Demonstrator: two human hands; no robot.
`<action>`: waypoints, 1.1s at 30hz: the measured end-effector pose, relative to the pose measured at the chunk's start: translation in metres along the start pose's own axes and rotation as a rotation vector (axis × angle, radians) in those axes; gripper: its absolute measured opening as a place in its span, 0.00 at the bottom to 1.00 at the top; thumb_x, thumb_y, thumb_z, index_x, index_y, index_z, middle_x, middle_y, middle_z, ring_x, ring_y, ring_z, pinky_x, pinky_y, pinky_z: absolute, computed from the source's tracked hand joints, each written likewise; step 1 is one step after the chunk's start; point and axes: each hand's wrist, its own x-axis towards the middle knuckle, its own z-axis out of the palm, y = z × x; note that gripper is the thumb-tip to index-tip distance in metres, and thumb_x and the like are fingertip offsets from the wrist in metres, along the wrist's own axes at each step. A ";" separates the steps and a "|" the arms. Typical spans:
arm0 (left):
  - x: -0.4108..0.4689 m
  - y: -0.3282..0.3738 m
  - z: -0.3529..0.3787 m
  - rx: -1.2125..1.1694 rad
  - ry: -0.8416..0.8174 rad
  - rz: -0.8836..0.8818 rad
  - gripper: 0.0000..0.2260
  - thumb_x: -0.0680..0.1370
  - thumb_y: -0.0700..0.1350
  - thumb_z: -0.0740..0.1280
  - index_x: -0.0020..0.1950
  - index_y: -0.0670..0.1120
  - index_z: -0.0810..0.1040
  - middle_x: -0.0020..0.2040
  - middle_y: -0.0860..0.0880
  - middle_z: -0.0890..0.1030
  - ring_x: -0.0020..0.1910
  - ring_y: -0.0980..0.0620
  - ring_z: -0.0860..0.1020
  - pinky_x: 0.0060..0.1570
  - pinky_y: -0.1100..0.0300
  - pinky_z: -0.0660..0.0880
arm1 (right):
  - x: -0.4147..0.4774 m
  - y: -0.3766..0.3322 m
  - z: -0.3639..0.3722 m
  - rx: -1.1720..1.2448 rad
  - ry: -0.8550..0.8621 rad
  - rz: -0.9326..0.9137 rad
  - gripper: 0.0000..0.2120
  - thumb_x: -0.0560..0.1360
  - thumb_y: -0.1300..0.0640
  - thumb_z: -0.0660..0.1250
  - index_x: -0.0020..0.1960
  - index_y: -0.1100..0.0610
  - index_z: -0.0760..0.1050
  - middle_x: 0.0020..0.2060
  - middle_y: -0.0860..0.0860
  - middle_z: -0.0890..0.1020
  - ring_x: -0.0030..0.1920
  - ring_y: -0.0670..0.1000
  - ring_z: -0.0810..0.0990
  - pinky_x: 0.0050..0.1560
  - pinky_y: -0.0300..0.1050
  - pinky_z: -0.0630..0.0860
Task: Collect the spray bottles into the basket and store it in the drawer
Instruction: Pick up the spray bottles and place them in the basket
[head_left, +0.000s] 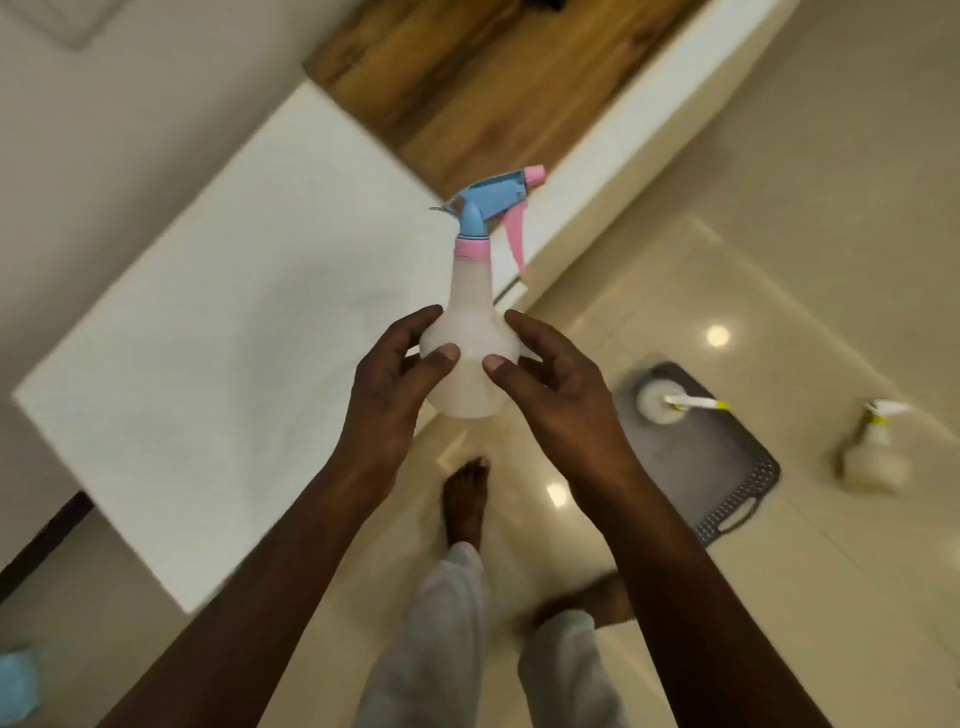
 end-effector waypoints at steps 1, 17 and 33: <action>-0.002 -0.005 0.020 0.026 -0.050 0.004 0.28 0.72 0.55 0.74 0.72 0.52 0.77 0.65 0.51 0.84 0.62 0.50 0.84 0.59 0.50 0.82 | -0.007 0.008 -0.022 0.010 0.028 0.008 0.25 0.77 0.50 0.75 0.73 0.45 0.75 0.68 0.44 0.81 0.64 0.49 0.82 0.65 0.56 0.80; 0.031 -0.242 0.234 0.571 -0.560 -0.017 0.39 0.69 0.34 0.81 0.78 0.43 0.70 0.74 0.44 0.76 0.72 0.46 0.76 0.73 0.47 0.73 | -0.015 0.290 -0.199 -0.211 0.309 0.020 0.34 0.73 0.62 0.78 0.76 0.58 0.70 0.71 0.53 0.78 0.71 0.50 0.77 0.73 0.46 0.73; 0.133 -0.388 0.271 0.775 -0.477 -0.018 0.36 0.74 0.36 0.77 0.80 0.43 0.66 0.78 0.44 0.71 0.75 0.46 0.71 0.71 0.63 0.69 | 0.108 0.446 -0.206 -0.311 0.250 -0.028 0.39 0.71 0.59 0.80 0.78 0.60 0.68 0.73 0.56 0.75 0.72 0.51 0.74 0.75 0.42 0.69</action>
